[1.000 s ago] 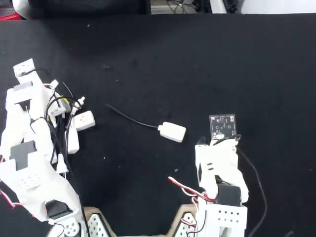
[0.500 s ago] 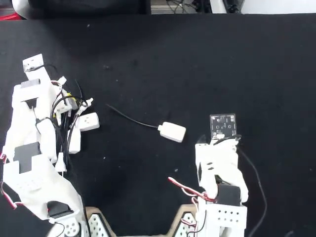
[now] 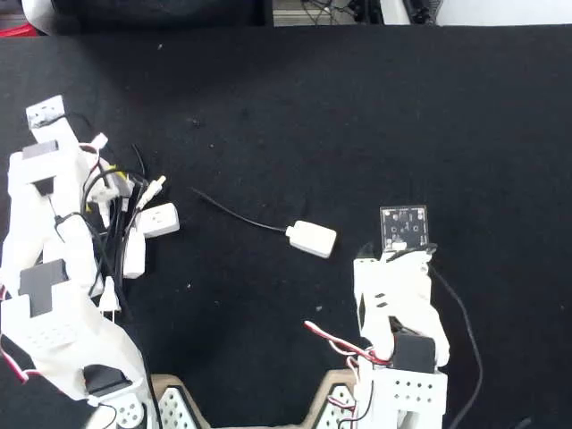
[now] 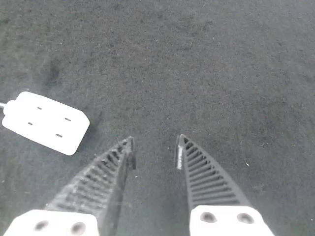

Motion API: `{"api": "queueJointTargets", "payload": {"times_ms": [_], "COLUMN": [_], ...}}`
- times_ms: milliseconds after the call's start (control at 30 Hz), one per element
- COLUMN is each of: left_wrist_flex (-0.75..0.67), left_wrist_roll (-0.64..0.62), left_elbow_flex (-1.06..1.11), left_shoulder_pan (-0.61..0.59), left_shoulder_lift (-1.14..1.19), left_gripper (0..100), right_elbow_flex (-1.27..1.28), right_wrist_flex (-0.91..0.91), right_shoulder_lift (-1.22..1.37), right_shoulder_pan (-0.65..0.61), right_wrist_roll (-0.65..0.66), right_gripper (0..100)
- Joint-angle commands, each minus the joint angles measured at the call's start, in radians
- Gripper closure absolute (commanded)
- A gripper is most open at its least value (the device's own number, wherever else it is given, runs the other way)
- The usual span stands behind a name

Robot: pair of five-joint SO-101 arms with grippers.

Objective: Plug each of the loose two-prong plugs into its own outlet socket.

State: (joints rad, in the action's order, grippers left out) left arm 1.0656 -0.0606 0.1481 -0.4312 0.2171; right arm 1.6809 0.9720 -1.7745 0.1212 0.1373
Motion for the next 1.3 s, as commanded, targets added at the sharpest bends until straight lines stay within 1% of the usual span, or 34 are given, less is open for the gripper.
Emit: {"api": "queueJointTargets", "payload": {"times_ms": [0,100,200,267,333,467,567,800,867,933,967,1033,1067,1133,1267], "left_wrist_flex": [0.08,0.083,0.066,0.003,-0.051,-0.08,-0.092,-0.078,-0.051,-0.041,-0.041,-0.038,-0.038,-0.029,0.048], "left_wrist_roll": [0.003,0.003,0.005,0.005,0.005,0.005,0.005,-0.002,-0.002,0.0,0.0,0.003,0.003,0.003,0.005], "left_elbow_flex": [-0.084,-0.091,-0.085,-0.047,-0.008,0.002,-0.008,-0.033,-0.033,-0.033,-0.033,-0.033,-0.033,-0.033,-0.038], "left_shoulder_pan": [-0.004,-0.022,-0.028,-0.03,-0.031,-0.021,-0.021,-0.015,0.002,0.024,0.028,0.033,0.03,0.027,0.033], "left_shoulder_lift": [-0.057,-0.057,-0.044,-0.029,-0.011,0.017,0.064,0.109,0.094,0.081,0.077,0.064,0.054,0.014,-0.11], "left_gripper": [74,75,84,88,86,79,78,79,84,95,98,96,97,97,97], "right_elbow_flex": [-0.002,-0.002,-0.002,-0.002,0.001,0.002,0.002,0.002,0.002,0.002,0.002,0.002,0.002,0.002,0.002], "right_wrist_flex": [-0.026,-0.028,-0.028,-0.028,-0.028,-0.029,-0.029,-0.029,-0.029,-0.029,-0.029,-0.029,-0.029,-0.029,-0.029], "right_shoulder_lift": [-0.019,-0.019,-0.019,-0.019,-0.019,-0.019,-0.019,-0.019,-0.019,-0.019,-0.019,-0.019,-0.019,-0.019,-0.019], "right_shoulder_pan": [-0.009,-0.009,-0.009,-0.009,-0.009,-0.009,-0.009,-0.009,-0.009,-0.009,-0.009,-0.009,-0.009,-0.009,-0.009], "right_wrist_roll": [0.002,0.002,0.002,0.002,0.002,0.002,0.002,0.002,0.002,0.002,0.002,0.002,0.002,0.002,0.002], "right_gripper": [87.1,87.1,87.1,87.1,87.1,87.1,87.1,87.1,87.1,87.1,87.1,87.1,87.1,87.1,87.1]}}
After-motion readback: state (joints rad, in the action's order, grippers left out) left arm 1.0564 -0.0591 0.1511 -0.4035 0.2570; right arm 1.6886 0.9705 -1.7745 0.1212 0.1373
